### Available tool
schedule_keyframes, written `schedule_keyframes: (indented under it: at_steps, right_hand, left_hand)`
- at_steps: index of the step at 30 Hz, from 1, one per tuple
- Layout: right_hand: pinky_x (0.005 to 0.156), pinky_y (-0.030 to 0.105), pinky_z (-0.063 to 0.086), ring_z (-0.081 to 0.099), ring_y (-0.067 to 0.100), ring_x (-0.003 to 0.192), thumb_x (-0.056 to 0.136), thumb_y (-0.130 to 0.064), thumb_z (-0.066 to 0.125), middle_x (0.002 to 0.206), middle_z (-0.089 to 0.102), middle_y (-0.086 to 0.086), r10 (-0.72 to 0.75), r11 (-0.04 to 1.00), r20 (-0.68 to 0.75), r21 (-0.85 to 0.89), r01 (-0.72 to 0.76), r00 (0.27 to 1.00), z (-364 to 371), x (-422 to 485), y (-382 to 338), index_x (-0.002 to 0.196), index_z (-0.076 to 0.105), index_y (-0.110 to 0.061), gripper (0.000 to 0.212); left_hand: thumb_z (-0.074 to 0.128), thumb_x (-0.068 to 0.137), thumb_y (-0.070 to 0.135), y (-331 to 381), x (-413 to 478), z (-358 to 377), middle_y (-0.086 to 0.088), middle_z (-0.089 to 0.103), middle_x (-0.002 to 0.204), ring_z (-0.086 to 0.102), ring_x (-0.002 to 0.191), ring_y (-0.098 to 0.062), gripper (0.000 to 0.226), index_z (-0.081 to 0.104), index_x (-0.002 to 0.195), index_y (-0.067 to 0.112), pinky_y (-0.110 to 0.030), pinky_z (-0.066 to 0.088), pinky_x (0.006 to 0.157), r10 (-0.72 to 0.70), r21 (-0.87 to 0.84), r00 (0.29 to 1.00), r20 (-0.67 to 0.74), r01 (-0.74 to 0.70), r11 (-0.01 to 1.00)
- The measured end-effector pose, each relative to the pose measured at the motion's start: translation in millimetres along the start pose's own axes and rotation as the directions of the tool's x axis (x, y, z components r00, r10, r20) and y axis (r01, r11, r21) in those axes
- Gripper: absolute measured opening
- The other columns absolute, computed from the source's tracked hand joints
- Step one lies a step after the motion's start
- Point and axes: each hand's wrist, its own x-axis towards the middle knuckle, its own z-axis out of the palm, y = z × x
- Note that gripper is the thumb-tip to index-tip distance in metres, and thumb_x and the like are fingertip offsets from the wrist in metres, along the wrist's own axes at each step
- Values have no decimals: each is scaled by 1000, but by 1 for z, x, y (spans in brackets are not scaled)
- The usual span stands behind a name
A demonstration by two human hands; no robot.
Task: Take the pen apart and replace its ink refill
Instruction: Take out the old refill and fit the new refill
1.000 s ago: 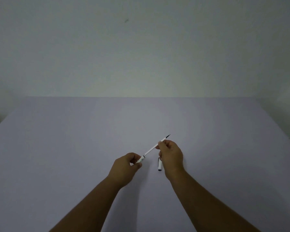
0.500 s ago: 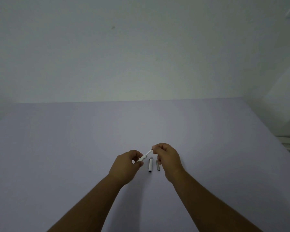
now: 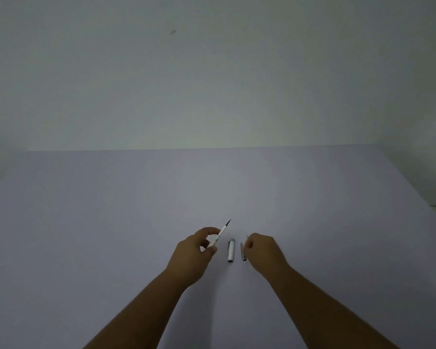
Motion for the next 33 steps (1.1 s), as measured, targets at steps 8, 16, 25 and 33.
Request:
schedule_keyframes:
  at_steps: [8, 16, 25, 33]
  right_hand:
    - [67, 29, 43, 62, 26, 93, 93, -21, 46, 104, 65, 11, 21, 992, -73, -120, -29, 997, 29, 3, -5, 101, 53, -8, 17]
    - [64, 31, 47, 55, 17, 68, 88, -27, 59, 79, 64, 3, 127, 601, 17, 794, -90, 992, -11, -2, -31, 82, 67, -19, 12]
    - [64, 26, 46, 57, 16, 75, 87, -14, 62, 87, 69, 0, -16, 424, 22, 906, -13, 1000, -56, -24, -44, 86, 68, -22, 11]
    - [64, 24, 47, 56, 13, 72, 84, -15, 65, 84, 70, -1, -80, 530, 40, 848, 8, 996, -57, -31, -35, 83, 70, -25, 11]
  left_hand:
    - [56, 89, 26, -15, 0, -4, 6, 61, 90, 65, 81, -17, 28, 54, 108, 46, -17, 47, 60, -40, 24, 999, 14, 39, 999]
    - [55, 90, 26, -13, 0, -8, 3, 61, 94, 65, 79, -19, 28, 54, 111, 45, -23, 50, 64, -14, 64, 1000, 17, 13, 998]
    - [53, 91, 24, 10, -2, -11, 6, 58, 93, 65, 79, -17, 29, 53, 113, 43, -18, 48, 60, 31, 114, 999, 26, -34, 993]
    - [56, 89, 26, 15, -3, -4, 16, 56, 84, 65, 75, -15, 28, 52, 106, 49, -24, 51, 64, 55, 153, 998, 35, -59, 987]
